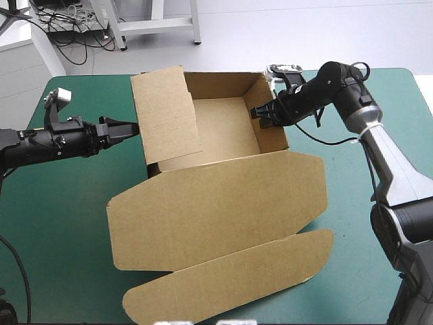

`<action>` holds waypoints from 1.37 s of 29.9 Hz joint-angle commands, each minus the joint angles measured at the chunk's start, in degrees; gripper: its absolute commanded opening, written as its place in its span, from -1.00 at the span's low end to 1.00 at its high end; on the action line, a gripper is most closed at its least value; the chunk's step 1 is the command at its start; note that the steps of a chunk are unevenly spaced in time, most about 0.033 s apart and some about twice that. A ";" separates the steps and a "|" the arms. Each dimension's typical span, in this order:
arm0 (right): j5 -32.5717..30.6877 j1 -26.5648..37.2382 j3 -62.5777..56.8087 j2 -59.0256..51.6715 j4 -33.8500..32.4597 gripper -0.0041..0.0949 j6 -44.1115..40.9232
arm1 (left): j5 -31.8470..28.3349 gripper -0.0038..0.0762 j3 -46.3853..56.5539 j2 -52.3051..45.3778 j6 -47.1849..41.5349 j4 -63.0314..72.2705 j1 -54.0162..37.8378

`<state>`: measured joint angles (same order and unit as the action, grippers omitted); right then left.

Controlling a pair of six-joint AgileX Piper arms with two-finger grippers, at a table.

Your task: Fold the box

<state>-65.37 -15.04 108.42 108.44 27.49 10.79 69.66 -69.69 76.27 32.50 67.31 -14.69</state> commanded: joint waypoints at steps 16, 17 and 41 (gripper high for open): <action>11.59 -8.86 1.44 -1.37 -1.40 -0.95 -8.53 | 3.89 0.40 -1.77 -3.96 -0.44 4.24 0.06; 11.86 -9.52 1.44 -1.37 -2.76 -0.95 -9.21 | 3.89 0.40 -1.77 -3.96 -0.44 4.24 0.06; 14.96 -18.22 1.44 -1.37 -15.66 -0.94 -20.04 | -9.30 0.13 -1.77 -3.96 -14.62 -33.55 10.32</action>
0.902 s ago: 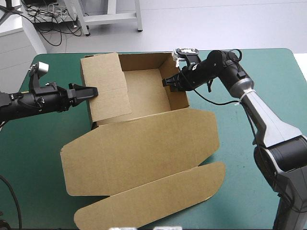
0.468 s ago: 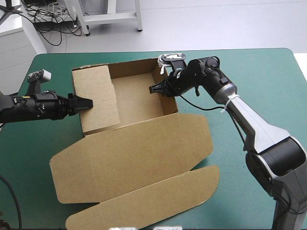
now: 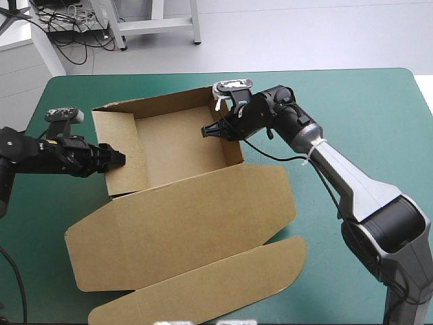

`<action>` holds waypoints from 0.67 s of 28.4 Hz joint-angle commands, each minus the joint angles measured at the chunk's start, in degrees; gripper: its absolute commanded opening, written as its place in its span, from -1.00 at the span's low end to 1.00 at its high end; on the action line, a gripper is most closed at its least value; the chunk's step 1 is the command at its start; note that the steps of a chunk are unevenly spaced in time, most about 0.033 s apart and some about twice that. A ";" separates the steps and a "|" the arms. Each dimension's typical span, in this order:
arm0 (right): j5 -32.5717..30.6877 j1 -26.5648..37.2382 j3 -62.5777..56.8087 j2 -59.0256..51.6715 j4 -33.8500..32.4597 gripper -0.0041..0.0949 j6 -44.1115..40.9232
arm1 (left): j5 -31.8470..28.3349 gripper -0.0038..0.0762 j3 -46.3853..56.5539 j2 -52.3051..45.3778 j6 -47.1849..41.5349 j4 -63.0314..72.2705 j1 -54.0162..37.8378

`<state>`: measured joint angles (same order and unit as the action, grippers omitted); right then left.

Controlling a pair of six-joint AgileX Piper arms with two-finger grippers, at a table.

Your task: Fold the box

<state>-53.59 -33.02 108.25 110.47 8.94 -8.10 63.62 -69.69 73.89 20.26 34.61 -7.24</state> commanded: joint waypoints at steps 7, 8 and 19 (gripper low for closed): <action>1.97 -1.26 1.61 -3.39 1.79 -0.94 -1.15 | -9.94 -0.35 -1.77 -0.98 -9.28 -10.63 7.04; 1.97 -1.56 1.61 -3.39 1.67 -0.94 -1.15 | -9.94 -0.44 -1.77 -0.89 -9.28 -11.70 7.28; 1.00 -5.81 1.61 -3.39 -4.66 -0.94 -2.28 | -8.54 -0.93 -1.77 -0.86 -16.89 -14.60 7.52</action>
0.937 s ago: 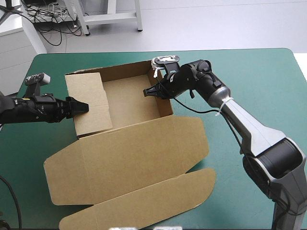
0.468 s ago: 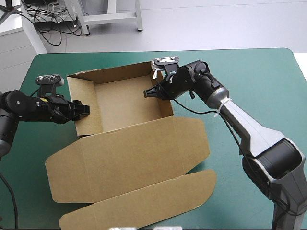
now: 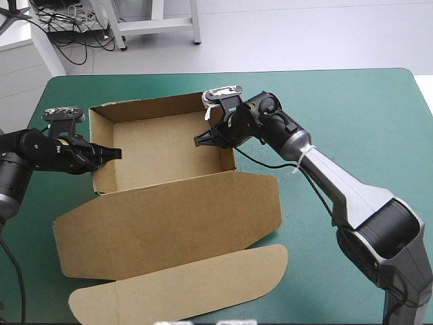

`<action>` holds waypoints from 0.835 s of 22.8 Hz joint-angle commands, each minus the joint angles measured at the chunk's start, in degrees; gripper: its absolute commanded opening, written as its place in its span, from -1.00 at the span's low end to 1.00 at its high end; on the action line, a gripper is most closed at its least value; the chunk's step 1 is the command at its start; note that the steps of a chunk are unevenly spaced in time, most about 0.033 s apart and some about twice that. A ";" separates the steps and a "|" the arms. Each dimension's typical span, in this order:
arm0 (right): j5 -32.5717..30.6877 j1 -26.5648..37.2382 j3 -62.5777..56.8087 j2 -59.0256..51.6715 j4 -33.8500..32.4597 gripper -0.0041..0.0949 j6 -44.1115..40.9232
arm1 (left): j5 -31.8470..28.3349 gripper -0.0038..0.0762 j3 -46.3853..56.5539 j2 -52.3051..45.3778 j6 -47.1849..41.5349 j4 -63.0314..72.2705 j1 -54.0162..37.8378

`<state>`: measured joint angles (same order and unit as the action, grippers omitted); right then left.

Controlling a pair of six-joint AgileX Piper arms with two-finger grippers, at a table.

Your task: Fold the box

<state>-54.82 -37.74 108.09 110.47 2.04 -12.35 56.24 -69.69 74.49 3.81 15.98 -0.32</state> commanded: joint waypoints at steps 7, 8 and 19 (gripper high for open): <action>-0.96 -1.09 2.12 -4.59 -1.58 -0.95 0.16 | -4.30 -0.93 -2.67 0.34 -0.34 4.43 3.98; -3.25 -0.34 2.51 -5.50 -2.56 -0.95 -0.10 | -4.09 -0.93 -4.13 2.03 -0.34 4.12 5.66; -17.02 14.47 -2.05 -7.18 3.67 -0.95 0.14 | -4.01 -0.93 -18.59 20.52 -9.56 -3.10 19.26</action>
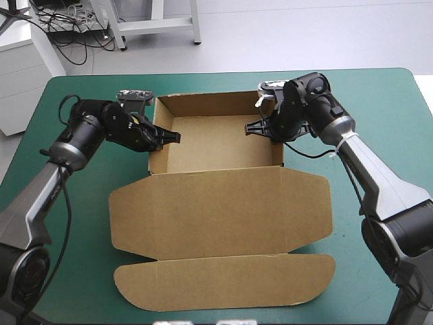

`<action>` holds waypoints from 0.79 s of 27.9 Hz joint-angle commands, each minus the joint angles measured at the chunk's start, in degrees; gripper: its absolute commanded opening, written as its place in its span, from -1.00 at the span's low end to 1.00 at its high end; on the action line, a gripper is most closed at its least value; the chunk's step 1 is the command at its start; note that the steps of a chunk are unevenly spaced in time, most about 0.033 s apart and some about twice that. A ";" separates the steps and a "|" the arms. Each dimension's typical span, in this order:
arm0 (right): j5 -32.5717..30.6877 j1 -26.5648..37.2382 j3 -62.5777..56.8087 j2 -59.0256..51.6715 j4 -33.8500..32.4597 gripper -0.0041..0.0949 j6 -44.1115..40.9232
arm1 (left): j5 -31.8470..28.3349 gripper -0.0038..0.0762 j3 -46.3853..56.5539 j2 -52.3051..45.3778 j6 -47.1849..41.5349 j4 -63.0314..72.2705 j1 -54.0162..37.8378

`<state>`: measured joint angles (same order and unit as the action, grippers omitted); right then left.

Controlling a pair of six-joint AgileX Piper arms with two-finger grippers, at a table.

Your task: Fold the box

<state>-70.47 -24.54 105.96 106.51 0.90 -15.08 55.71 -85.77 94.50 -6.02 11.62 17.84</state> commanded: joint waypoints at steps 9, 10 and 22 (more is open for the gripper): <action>2.90 1.66 -4.10 0.66 6.28 -0.95 2.89 | -2.52 -0.93 -2.51 7.43 0.93 0.27 1.79; 3.03 1.66 -4.10 0.66 6.13 -0.95 2.89 | -2.52 -0.93 -2.51 7.58 0.93 0.27 1.79; -1.37 1.66 -4.10 0.66 1.49 -0.11 1.56 | -2.16 -0.11 -2.51 7.93 6.36 2.05 2.39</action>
<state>-70.11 -22.79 100.32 110.71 2.44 -13.57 55.15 -86.65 105.07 -0.49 11.95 19.69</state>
